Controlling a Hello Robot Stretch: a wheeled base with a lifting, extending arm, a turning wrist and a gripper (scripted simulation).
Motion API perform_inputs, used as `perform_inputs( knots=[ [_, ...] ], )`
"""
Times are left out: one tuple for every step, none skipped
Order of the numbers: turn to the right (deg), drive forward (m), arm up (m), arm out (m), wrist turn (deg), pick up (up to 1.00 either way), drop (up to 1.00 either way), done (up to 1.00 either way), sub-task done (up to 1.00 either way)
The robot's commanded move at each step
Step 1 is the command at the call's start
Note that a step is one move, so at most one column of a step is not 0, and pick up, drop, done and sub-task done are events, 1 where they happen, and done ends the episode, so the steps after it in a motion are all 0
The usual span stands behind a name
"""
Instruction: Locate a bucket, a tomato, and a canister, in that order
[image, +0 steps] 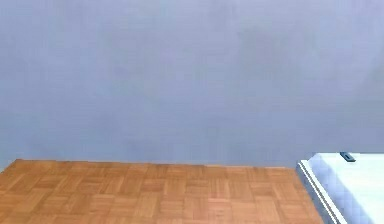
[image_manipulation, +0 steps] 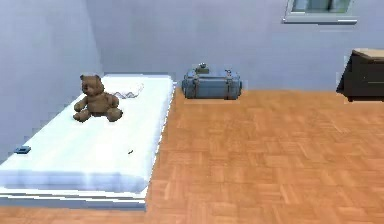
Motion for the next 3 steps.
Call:
perform_inputs(
  knots=[
    [-45.0, 0.0, 0.0, 0.0, 0.0, 0.0, 0.0, 0.0, 0.0],
    [-36.0, 0.0, 0.0, 0.0, 0.0, 0.0, 0.0, 0.0, 0.0],
    [0.0, 0.55, 0.0, 0.0, 0.0, 0.0, 0.0, 0.0, 0.0]
  ],
)
